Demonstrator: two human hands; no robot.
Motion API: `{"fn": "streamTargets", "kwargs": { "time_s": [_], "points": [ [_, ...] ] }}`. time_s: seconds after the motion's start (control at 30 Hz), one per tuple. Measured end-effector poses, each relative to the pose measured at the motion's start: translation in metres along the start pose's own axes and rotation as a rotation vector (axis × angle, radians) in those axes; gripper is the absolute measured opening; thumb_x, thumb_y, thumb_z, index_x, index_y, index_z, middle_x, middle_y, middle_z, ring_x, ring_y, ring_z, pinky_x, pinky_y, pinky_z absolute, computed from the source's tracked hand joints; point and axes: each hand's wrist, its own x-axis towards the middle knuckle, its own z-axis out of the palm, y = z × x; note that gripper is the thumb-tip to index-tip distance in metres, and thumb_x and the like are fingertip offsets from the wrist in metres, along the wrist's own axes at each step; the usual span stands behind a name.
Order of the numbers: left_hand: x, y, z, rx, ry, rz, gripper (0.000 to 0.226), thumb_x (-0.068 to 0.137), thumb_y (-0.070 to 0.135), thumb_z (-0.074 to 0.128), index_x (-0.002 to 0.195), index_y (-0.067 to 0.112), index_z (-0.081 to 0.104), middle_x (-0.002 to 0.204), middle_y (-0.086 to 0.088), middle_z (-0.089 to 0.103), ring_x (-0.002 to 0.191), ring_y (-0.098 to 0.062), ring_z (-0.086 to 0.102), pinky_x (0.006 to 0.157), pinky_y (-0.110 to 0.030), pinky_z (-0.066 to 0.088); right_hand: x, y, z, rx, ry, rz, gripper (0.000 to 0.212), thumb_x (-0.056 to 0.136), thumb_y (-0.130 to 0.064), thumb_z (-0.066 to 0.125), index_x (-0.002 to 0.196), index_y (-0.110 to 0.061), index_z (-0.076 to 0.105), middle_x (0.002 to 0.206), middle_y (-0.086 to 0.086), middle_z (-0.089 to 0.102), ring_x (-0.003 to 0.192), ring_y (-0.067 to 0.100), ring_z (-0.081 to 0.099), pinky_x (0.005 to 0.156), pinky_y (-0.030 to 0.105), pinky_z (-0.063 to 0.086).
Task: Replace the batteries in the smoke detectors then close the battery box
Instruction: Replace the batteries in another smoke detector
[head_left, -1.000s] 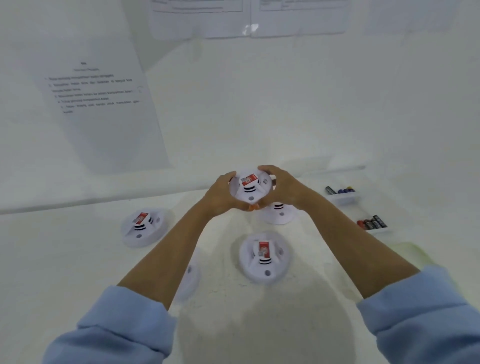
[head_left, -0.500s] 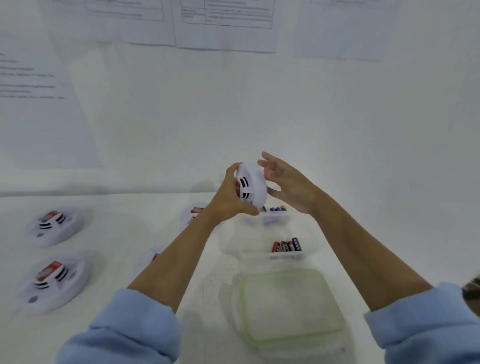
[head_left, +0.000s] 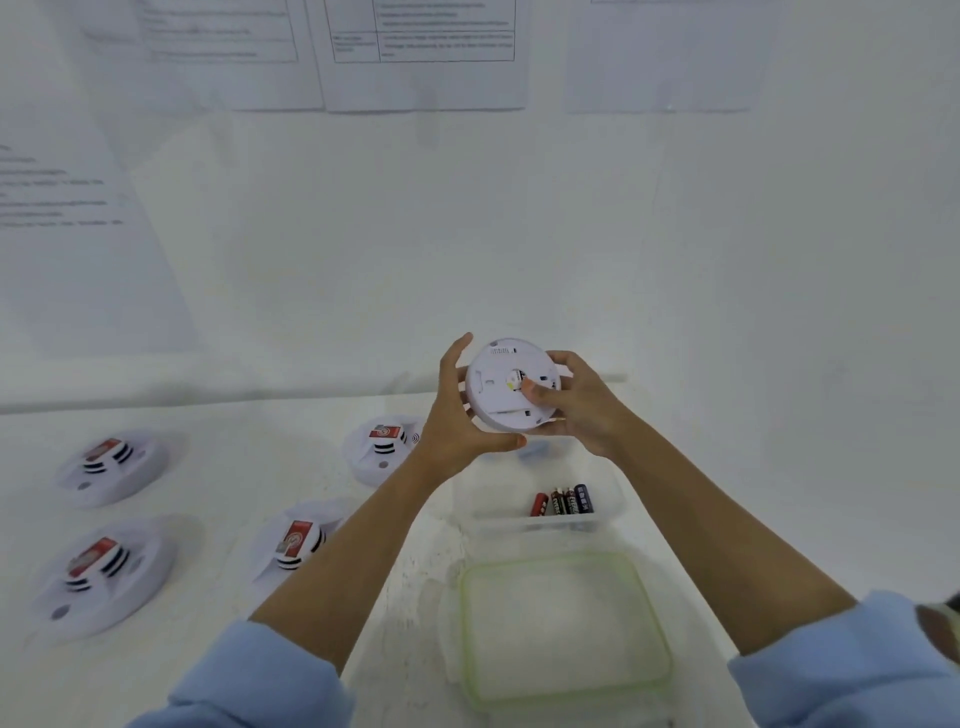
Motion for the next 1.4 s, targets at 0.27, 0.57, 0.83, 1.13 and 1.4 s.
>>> {"fn": "streamTargets", "kwargs": {
  "time_s": [0.27,0.57,0.83,1.13,1.4],
  "points": [
    [-0.002,-0.006,0.003,0.028,-0.023,0.011,0.112,0.046,-0.009,0.083,0.135,0.021,0.021,0.129,0.015,0.036,0.108,0.015,0.047,0.077,-0.013,0.050,-0.005,0.008,0.009,-0.037,0.003,-0.024,0.045,0.081,-0.015,0.067,0.115,-0.019,0.038,0.122,0.012,0.052,0.093,0.022,0.061,0.060,0.033,0.060],
    [-0.004,-0.008,-0.003,0.072,-0.042,-0.008,0.105,0.046,0.001,0.081,0.134,0.018,0.027,0.124,0.015,0.043,0.106,0.015,0.047,0.074,-0.013,0.051,-0.011,0.007,0.004,-0.389,0.059,-0.127,0.063,0.075,-0.021,0.074,0.126,-0.018,0.037,0.123,0.006,0.047,0.104,0.021,0.053,0.083,0.028,0.050],
    [-0.001,0.003,-0.010,0.105,-0.125,-0.001,0.099,0.041,0.030,0.079,0.126,0.028,0.030,0.125,0.015,0.042,0.113,0.008,0.046,0.089,-0.010,0.043,-0.011,-0.021,0.010,-1.171,-0.112,-0.510,0.069,0.067,-0.024,0.076,0.128,-0.016,0.043,0.121,-0.001,0.041,0.103,0.012,0.034,0.085,0.022,0.032],
    [0.000,0.002,-0.015,0.147,-0.194,-0.025,0.102,0.041,0.026,0.082,0.129,0.025,0.029,0.125,0.011,0.043,0.108,0.016,0.046,0.083,-0.005,0.042,-0.008,-0.029,0.012,-1.293,-0.180,-0.505,0.067,0.063,-0.027,0.080,0.120,-0.010,0.048,0.110,0.004,0.050,0.099,0.018,0.046,0.076,0.019,0.034],
    [-0.001,0.001,-0.019,0.122,-0.216,-0.053,0.104,0.047,0.003,0.081,0.136,0.017,0.030,0.132,0.000,0.043,0.113,0.004,0.048,0.084,-0.014,0.047,-0.007,-0.030,0.014,-1.482,-0.206,-0.578,0.074,0.064,-0.035,0.077,0.127,-0.011,0.046,0.112,0.006,0.048,0.098,0.021,0.046,0.076,0.023,0.032]
  ]
}}
